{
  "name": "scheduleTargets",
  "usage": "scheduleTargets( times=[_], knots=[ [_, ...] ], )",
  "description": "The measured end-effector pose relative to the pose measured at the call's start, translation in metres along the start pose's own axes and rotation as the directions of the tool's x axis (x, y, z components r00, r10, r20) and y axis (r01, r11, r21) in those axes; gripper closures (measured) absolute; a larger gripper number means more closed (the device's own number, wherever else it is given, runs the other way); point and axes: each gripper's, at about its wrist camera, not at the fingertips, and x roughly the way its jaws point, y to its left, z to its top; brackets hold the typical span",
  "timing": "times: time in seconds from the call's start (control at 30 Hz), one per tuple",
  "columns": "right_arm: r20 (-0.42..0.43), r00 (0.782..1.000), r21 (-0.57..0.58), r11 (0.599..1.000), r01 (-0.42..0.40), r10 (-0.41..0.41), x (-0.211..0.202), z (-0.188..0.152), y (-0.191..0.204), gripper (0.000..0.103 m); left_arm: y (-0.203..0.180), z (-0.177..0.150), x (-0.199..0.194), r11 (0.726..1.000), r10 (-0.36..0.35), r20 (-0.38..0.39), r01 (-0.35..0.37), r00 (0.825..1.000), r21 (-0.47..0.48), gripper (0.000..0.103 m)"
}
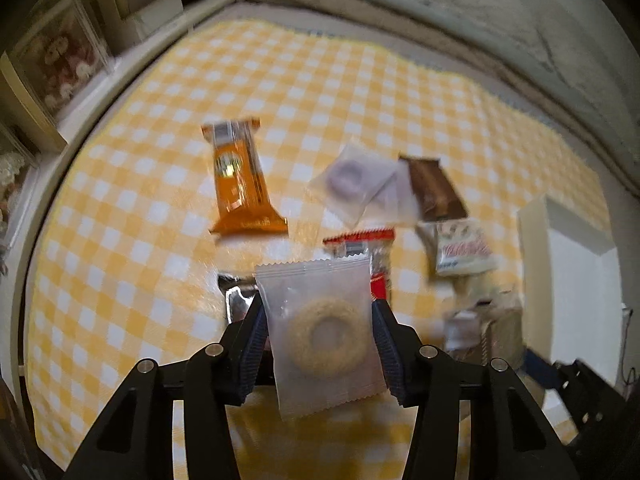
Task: Organize snacks
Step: 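Grasp the ring-cookie packet with left tool while right tool grasps gold-foil cake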
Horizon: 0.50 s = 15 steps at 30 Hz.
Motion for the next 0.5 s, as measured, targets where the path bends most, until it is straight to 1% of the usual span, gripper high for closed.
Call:
scheduleTargets(
  times=[0.13, 0.27, 0.37, 0.5],
  knots=[
    [0.106, 0.994, -0.003, 1.0, 0.004, -0.004, -0.029, 0.01, 0.0, 0.05, 0.007, -0.007, -0.025, 1.0, -0.025, 0.048, 0.025, 0.999, 0.003, 0.053],
    [0.181, 0.983, -0.003, 1.0, 0.009, -0.008, -0.053, 0.011, -0.001, 0.05, 0.011, -0.014, -0.052, 0.999, -0.046, 0.107, 0.045, 0.993, 0.011, 0.053],
    [0.236, 0.971, -0.012, 0.999, 0.032, -0.028, -0.072, 0.01, -0.001, 0.05, 0.014, -0.022, -0.077, 0.998, -0.056, 0.173, 0.051, 0.983, 0.034, 0.053],
    [0.296, 0.954, 0.008, 0.999, 0.04, -0.041, -0.092, 0.007, -0.006, 0.05, 0.014, -0.037, -0.105, 0.996, -0.079, 0.236, 0.068, 0.969, 0.053, 0.053]
  ],
)
